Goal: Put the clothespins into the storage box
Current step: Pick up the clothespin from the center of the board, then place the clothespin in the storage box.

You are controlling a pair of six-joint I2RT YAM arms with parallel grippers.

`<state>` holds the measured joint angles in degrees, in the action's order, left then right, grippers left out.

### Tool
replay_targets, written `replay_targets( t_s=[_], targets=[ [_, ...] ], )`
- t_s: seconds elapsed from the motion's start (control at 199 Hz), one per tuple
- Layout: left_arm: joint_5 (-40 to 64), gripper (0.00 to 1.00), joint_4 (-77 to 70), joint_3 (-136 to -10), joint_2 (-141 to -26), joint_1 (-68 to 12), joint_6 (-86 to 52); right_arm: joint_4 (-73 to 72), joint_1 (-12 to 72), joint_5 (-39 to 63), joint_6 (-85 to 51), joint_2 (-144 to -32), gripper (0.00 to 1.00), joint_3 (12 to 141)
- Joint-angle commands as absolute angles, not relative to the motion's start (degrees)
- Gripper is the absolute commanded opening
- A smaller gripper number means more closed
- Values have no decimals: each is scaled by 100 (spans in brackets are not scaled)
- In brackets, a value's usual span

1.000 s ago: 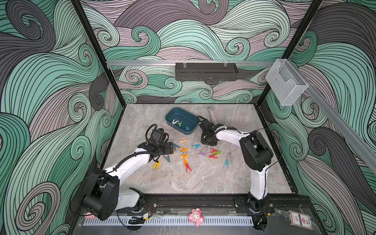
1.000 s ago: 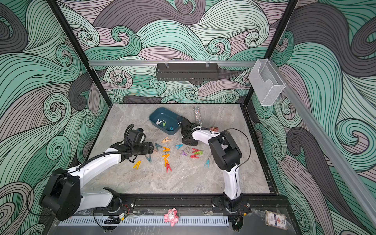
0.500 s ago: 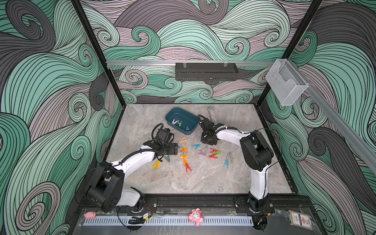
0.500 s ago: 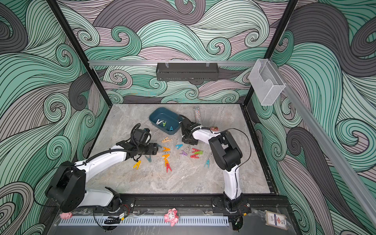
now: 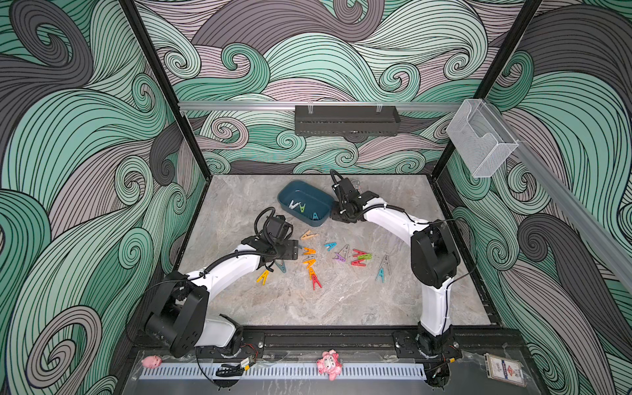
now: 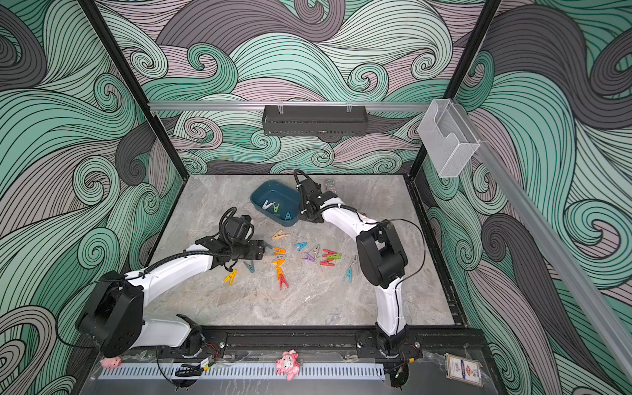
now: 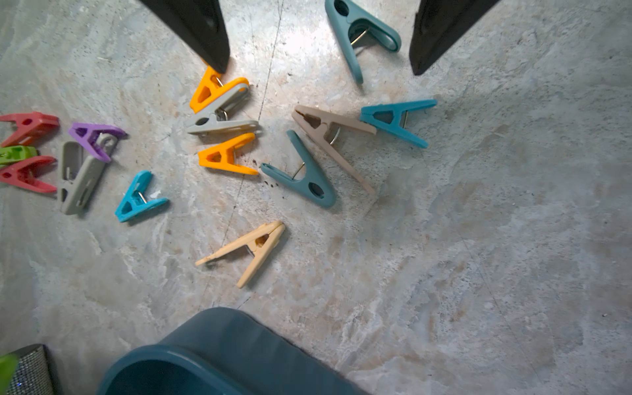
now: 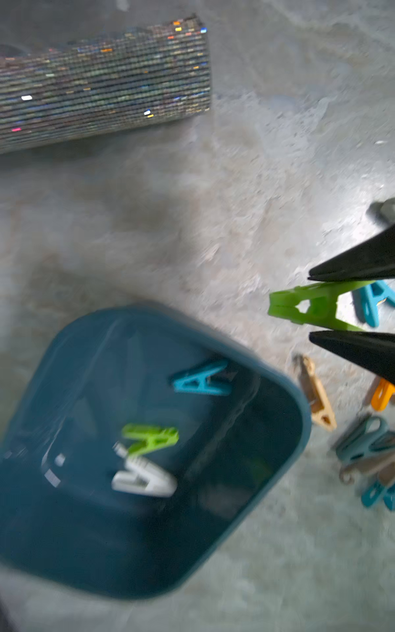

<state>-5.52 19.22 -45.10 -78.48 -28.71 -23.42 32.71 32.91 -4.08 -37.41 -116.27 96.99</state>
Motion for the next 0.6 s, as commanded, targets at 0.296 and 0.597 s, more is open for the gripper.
replay_targets(
  t_s=[0.296, 0.597],
  targets=[
    [-927, 85, 2013, -4348, -7495, -2904, -2639, 4289, 3407, -63, -3516, -13470, 27, 12894],
    [-1122, 85, 1999, -4286, -7445, -2900, -2760, 4502, 3419, -3, -3429, -13779, 40, 13521]
  ],
)
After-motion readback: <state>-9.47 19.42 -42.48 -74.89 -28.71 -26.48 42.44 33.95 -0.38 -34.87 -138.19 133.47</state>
